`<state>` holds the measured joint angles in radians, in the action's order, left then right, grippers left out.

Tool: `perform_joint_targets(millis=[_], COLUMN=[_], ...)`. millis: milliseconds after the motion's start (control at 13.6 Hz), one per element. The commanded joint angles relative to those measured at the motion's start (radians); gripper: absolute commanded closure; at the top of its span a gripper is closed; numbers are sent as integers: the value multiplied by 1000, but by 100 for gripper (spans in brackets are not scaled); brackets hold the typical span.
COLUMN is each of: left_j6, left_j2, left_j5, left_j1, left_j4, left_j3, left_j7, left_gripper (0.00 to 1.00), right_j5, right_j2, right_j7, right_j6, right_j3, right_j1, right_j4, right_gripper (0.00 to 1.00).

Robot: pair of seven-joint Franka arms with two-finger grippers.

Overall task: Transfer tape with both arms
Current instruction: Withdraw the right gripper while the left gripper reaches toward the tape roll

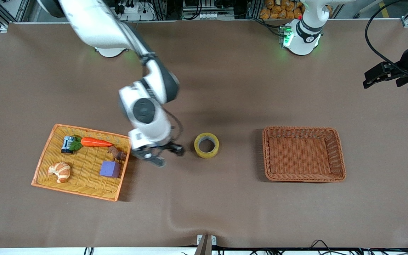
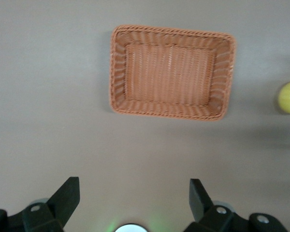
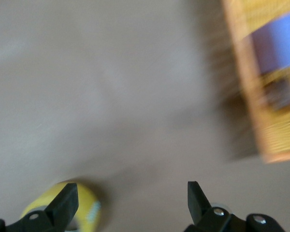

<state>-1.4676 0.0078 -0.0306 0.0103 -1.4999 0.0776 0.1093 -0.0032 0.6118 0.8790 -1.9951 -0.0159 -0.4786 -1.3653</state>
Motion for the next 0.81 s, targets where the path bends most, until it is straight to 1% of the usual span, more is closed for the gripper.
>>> perform_joint_targets(millis=[0,147,221,368,515,588,735], left_j6=[-74,-137,-158,-210,-275,-298,-347], left_j2=[26,78,104,151,207,236,296], left_j5=[-60,-65,-65,-66,-87,-107,-106], left_j1=[-24,-74,-111,-162,-208,-239,-317], left_j4=[12,12,12,12,12,12,12], left_j3=[8,8,7,8,10,10,10], left_j7=[4,4,6,6,4,7,52], left_gripper=[0,0,0,0,0,0,0], right_j5=[8,37,37,37,38,37,37], right_j2=[-76,-115,-138,-184,-295,-338,-395], right_j7=[-215,-371,-423,-593,-635,-640,-690], right_j6=[102,165,209,298,303,303,326], right_j3=[27,25,24,25,24,24,24], right_j1=[115,204,243,320,363,382,382], right_j4=[-41,-46,-46,-66,-174,-211,-216], right_gripper=[0,0,0,0,0,0,0])
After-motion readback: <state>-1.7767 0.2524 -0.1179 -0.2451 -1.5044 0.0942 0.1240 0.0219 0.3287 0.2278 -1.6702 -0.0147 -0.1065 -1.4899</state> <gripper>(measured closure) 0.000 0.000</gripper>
